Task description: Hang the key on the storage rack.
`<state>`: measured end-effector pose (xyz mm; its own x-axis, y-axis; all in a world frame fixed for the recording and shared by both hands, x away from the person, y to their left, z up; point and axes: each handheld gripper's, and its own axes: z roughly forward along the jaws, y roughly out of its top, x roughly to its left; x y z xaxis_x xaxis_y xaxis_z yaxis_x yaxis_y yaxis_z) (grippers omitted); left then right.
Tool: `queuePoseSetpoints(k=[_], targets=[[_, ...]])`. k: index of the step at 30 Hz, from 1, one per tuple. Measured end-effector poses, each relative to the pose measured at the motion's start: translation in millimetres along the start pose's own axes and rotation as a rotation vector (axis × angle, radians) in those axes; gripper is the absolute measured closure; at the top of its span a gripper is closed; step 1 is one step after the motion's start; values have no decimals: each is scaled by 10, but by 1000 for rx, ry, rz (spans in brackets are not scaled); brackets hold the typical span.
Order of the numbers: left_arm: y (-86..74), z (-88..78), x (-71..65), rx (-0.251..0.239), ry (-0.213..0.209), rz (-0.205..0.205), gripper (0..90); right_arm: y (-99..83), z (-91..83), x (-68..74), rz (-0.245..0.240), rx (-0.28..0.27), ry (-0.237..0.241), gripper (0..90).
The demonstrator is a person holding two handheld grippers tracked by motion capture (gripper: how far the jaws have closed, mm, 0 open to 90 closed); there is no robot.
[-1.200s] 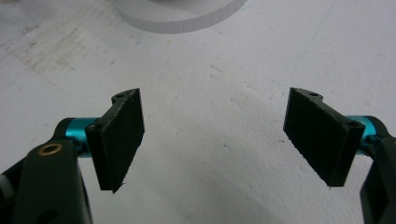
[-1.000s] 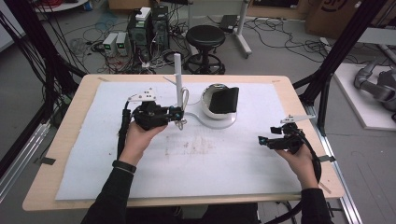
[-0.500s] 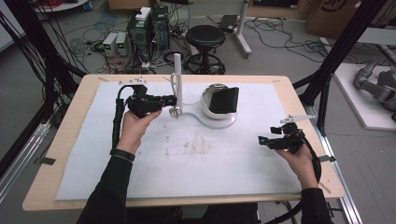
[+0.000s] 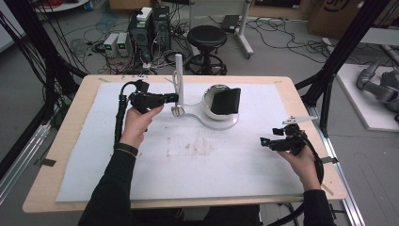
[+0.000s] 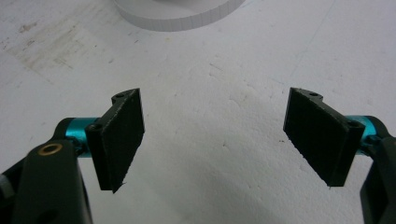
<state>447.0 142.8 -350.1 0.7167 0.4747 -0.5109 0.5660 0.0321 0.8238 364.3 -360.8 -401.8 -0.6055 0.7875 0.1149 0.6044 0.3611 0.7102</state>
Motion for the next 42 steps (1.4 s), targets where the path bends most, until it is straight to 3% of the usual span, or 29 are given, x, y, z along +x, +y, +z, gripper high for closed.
queuePoseSetpoints(k=[6, 11, 16, 18, 21, 22, 26, 29, 30, 31, 34, 35, 38, 42], targets=[[-8, 30, 113, -38, -21, -48, 737, -2, 4, -3, 0, 0, 0, 208], [-23, 43, 144, -27, -17, -52, 737, -4, 4, -8, 1, 1, 0, 208], [-16, 31, 81, 0, 51, -2, 718, -6, -1, -12, 2, -2, 1, 208], [-20, 4, 51, 15, 87, 26, 609, -6, -6, -14, 4, -4, 1, 208], [-25, -33, 23, 6, 99, 35, 571, -5, -14, -11, 3, -5, 0, 208], [-24, -65, -9, 15, 124, 55, 546, -4, -15, -11, 2, -4, -1, 208], [-25, -110, -86, 44, 148, 85, 492, 0, -13, -7, -2, -7, 0, 208], [-56, -156, -191, 52, 175, 137, 481, 3, -16, -6, -2, -7, -2, 208], [-91, -177, -257, 74, 198, 171, 461, 3, -17, -3, -2, -7, -1, 208], [-91, -177, -257, 74, 198, 171, 454, 4, -18, 0, -2, -8, -3, 208], [-197, -211, -403, 124, 241, 235, 441, 6, -23, 5, -4, -9, -2, 208], [-197, -211, -403, 124, 241, 235, 433, 6, -23, 5, -4, -9, -2, 208], [-323, -249, -567, 177, 261, 304, 419, 17, -27, 21, -13, -9, 1, 208], [-417, -273, -690, 219, 271, 352, 400, 28, -33, 39, -15, -8, -1, 208]])
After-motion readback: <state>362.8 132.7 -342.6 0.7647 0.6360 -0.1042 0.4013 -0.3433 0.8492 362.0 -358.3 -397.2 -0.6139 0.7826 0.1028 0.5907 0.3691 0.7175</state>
